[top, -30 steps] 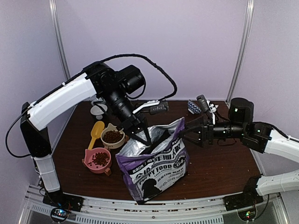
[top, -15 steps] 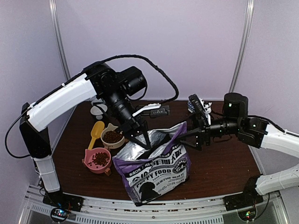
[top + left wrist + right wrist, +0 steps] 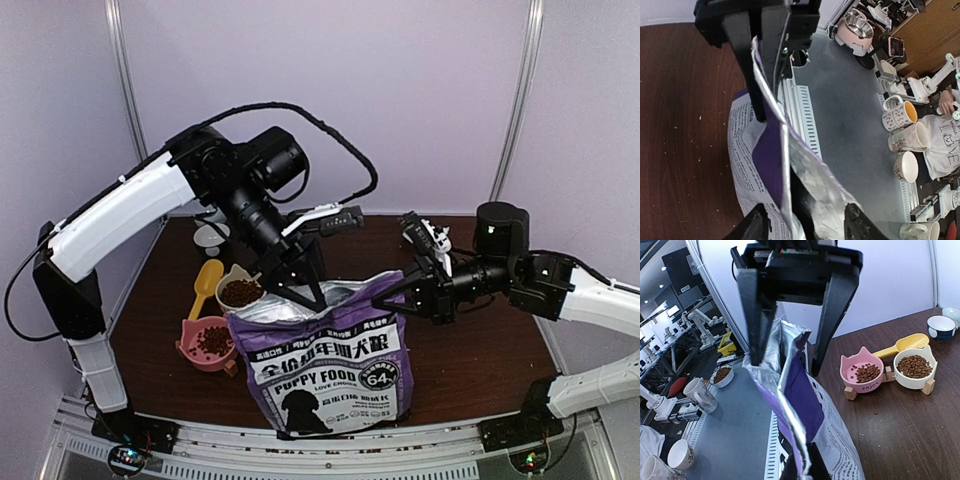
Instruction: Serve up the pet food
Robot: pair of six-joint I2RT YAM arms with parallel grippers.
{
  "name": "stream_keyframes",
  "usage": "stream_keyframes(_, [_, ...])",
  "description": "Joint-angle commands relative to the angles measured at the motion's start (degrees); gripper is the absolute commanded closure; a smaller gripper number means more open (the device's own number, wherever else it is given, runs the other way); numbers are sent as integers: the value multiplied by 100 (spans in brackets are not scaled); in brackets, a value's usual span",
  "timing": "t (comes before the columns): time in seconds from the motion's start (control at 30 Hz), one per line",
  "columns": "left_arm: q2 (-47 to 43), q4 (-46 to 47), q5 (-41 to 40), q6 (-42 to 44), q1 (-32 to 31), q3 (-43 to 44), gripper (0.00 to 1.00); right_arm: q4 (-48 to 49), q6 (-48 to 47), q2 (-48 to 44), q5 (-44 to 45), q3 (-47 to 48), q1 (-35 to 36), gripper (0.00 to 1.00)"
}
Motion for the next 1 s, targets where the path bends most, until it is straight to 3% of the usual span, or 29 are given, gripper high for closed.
stream_keyframes(0.0, [-715,1157,34,-490,-45,-400,36,691,325,-602,592,-298,34,100])
stream_keyframes(0.1, [-985,1375,67,-702,-45,-871,15,756,356,-889,1006,-519,24,100])
stream_keyframes(0.13, [-1024,1426,1,-790,-57,-1017,12,787,358,-951,1104,-565,29,100])
stream_keyframes(0.3, [-957,1364,-939,-924,-316,-1508,8,901,402,-1034,1235,-631,25,100])
stream_keyframes(0.47, [-825,1217,-1255,-888,-545,-1432,4,894,401,-978,1307,-581,25,100])
stream_keyframes(0.57, [-817,1217,-1835,-914,-661,-1324,4,894,392,-976,1355,-573,25,100])
stream_keyframes(0.67, [-817,1255,-2790,-965,-827,-1195,10,882,388,-984,1405,-560,27,100])
stream_keyframes(0.77, [-824,1272,-3516,-1022,-888,-1056,23,831,381,-1004,1399,-540,27,100])
stream_keyframes(0.87, [-835,1313,-3819,-1065,-888,-1020,34,771,381,-1020,1358,-519,25,100])
stream_keyframes(0.97, [-835,1334,-3707,-1075,-888,-1013,53,717,382,-1062,1317,-521,25,100])
